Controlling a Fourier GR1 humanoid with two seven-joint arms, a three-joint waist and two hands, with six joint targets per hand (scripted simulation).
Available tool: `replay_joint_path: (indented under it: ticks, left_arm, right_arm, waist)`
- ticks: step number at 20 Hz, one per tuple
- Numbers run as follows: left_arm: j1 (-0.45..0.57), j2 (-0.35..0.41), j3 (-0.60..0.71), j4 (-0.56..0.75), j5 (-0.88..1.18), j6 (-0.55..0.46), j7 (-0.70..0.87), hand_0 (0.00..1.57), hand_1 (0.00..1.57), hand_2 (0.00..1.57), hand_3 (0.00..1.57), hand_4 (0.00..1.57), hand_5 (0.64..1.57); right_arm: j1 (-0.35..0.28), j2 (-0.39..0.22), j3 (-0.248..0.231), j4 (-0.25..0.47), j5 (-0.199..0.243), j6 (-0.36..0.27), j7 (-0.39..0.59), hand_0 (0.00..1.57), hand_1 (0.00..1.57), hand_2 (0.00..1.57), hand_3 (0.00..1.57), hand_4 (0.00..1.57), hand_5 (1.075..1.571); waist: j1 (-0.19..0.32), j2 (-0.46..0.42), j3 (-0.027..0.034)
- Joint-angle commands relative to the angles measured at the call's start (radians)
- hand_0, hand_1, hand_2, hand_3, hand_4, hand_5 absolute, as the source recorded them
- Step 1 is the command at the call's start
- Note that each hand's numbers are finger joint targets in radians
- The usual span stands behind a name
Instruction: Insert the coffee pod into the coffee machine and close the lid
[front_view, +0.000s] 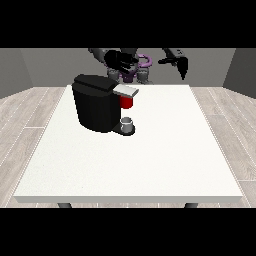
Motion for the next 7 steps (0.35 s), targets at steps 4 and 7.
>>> replay_joint_path:
  ticks: [4,7]
  left_arm:
    - [0.115,-0.056,-0.033,-0.011,-0.02,0.04,0.002,0.0,0.0,0.0,0.0,0.19,1.571]
    - [0.079,0.011,0.045,0.09,0.012,0.019,-0.026,0.0,0.0,0.0,0.0,0.19,1.571]
  right_arm:
    - [0.236,0.041,0.041,-0.081,-0.137,0.065,-0.09,0.0,0.0,0.0,0.0,0.29,1.571]
    - [0.367,0.041,0.193,-0.169,-0.213,-0.029,-0.055,0.0,0.0,0.0,0.0,0.16,1.571]
  waist:
    - [-0.055,-0.135,0.0006]
    - [-0.121,-0.157,-0.0001]
